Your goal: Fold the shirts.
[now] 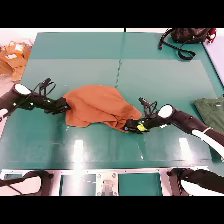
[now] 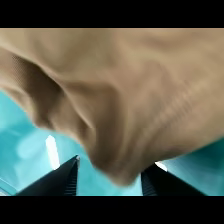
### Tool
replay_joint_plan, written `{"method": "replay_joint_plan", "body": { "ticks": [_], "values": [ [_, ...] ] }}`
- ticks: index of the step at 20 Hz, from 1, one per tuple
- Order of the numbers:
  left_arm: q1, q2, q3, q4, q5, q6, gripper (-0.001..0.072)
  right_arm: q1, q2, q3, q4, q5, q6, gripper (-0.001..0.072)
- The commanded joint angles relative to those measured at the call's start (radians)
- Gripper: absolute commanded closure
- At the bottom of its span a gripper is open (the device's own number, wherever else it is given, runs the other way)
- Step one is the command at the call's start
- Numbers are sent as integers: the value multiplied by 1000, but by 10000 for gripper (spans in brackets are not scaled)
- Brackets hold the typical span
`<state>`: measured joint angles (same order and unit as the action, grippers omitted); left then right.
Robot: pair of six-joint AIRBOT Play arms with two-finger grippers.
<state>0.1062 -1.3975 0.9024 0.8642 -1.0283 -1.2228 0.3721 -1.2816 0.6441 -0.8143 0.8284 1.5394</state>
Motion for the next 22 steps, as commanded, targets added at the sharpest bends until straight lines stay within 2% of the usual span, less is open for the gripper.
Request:
{"method": "replay_joint_plan", "body": {
  "ticks": [1, 2, 3, 7, 12, 17, 20, 22],
  "values": [
    [3, -22, -5, -93, -9, 94, 690, 36, -59, 4, 62, -170, 3, 484],
    [3, -17, 0, -93, -25, 99, 687, 28, -76, 18, 63, -172, -10, 660],
    [3, -13, 15, -93, -48, 99, 688, 16, -80, 33, 63, -170, -36, 695],
    [2, 85, 161, -91, -145, 98, 689, -71, -26, 163, 62, -36, -140, 697],
    [2, 351, 509, -161, -176, 80, 690, -239, 227, 513, 63, 166, -188, 696],
    [2, 474, 941, -302, -178, 98, 689, -255, 467, 818, 54, 176, -191, 696],
    [2, 476, 1173, -295, -175, 98, 689, -256, 600, 856, 36, 174, -190, 695],
    [2, 476, 1208, -296, -146, 98, 689, -256, 667, 856, 23, 168, -190, 696]
  ]
}}
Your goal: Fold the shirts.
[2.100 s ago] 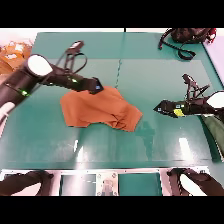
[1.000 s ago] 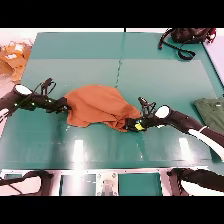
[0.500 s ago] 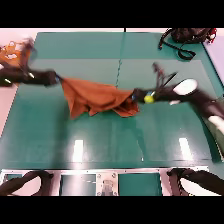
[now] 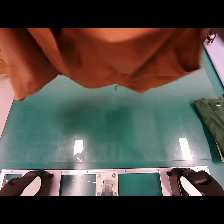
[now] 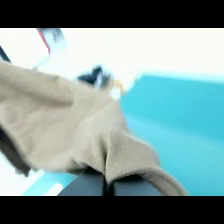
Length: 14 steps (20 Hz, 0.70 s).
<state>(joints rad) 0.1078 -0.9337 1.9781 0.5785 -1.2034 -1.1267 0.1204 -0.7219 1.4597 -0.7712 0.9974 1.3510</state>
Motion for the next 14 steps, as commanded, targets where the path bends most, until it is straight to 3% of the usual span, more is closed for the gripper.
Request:
{"method": "replay_joint_plan", "body": {
  "ticks": [1, 8, 14],
  "values": [
    [1, 12, 131, -10, 27, 2, 688, -4, 131, 40, -31, -2, -2, 696],
    [1, -4, -117, -11, 25, 29, 688, -5, 113, -19, -199, -3, 3, 695],
    [-3, -285, -363, -10, 15, 83, 687, -5, -181, -221, -209, -92, 3, 696]
  ]
}}
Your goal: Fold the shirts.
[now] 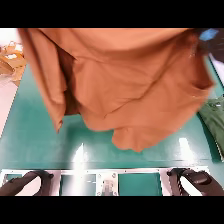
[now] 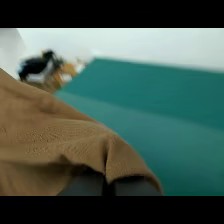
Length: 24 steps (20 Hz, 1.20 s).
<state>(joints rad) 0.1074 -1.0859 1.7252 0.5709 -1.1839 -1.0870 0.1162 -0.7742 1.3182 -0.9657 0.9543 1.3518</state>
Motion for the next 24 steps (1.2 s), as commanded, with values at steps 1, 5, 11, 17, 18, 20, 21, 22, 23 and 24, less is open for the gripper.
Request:
{"method": "replay_joint_plan", "body": {
  "ticks": [1, 5, 11, 17, 18, 20, 21, 22, 23, 24],
  "values": [
    [-13, -221, -143, -2, 6, 64, 687, -1, -211, -103, -14, -68, 2, 695],
    [-89, -587, -171, -18, 106, 87, 687, -1, -571, -129, -11, -163, 2, 695],
    [-77, -715, -151, -24, 204, 85, 50, -41, -822, -103, 98, -225, 0, 543],
    [161, -715, 48, 86, -246, -5, 50, -299, -788, 45, 44, 76, -3, 285],
    [204, -715, 62, 123, -311, -40, 50, -350, -787, 40, 32, 136, -3, 285],
    [282, -715, 60, 216, -422, -92, 49, -420, -786, -8, 17, 213, -11, 285],
    [312, -715, 47, 278, -463, -118, 50, -440, -786, -47, 17, 229, -17, 285],
    [333, -715, 20, 329, -488, -132, 50, -449, -786, -99, 18, 233, -18, 285],
    [347, -715, -15, 364, -506, -144, 49, -448, -786, -150, 19, 232, -18, 285],
    [354, -715, -58, 384, -510, -143, 50, -443, -786, -200, 24, 226, -19, 285]
  ]
}}
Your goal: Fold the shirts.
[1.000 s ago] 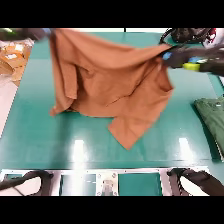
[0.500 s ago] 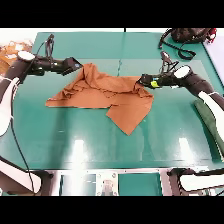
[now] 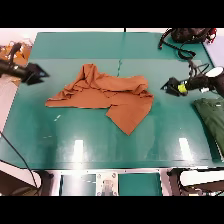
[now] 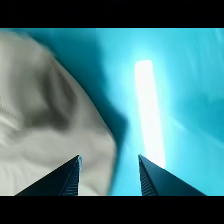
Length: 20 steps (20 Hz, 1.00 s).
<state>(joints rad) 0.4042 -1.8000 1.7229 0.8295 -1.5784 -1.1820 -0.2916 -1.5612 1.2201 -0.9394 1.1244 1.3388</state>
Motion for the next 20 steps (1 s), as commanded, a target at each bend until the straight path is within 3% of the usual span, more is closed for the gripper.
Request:
{"method": "replay_joint_plan", "body": {
  "ticks": [1, 11, 17, 19, 20],
  "values": [
    [62, -1, -105, 142, -104, -46, 50, -22, 1, -150, 3, 36, -10, 286],
    [62, -3, -314, 188, 254, -13, 50, 157, 0, -243, 63, -144, -12, 327],
    [43, -39, -317, 134, 232, 15, 53, 179, 0, -243, 102, -193, -12, 424],
    [31, -42, -317, 130, 204, 63, 373, 179, 0, -243, 110, -193, -12, 423],
    [22, -42, -318, 134, 190, 70, 396, 179, 0, -243, 117, -193, -13, 423]
  ]
}}
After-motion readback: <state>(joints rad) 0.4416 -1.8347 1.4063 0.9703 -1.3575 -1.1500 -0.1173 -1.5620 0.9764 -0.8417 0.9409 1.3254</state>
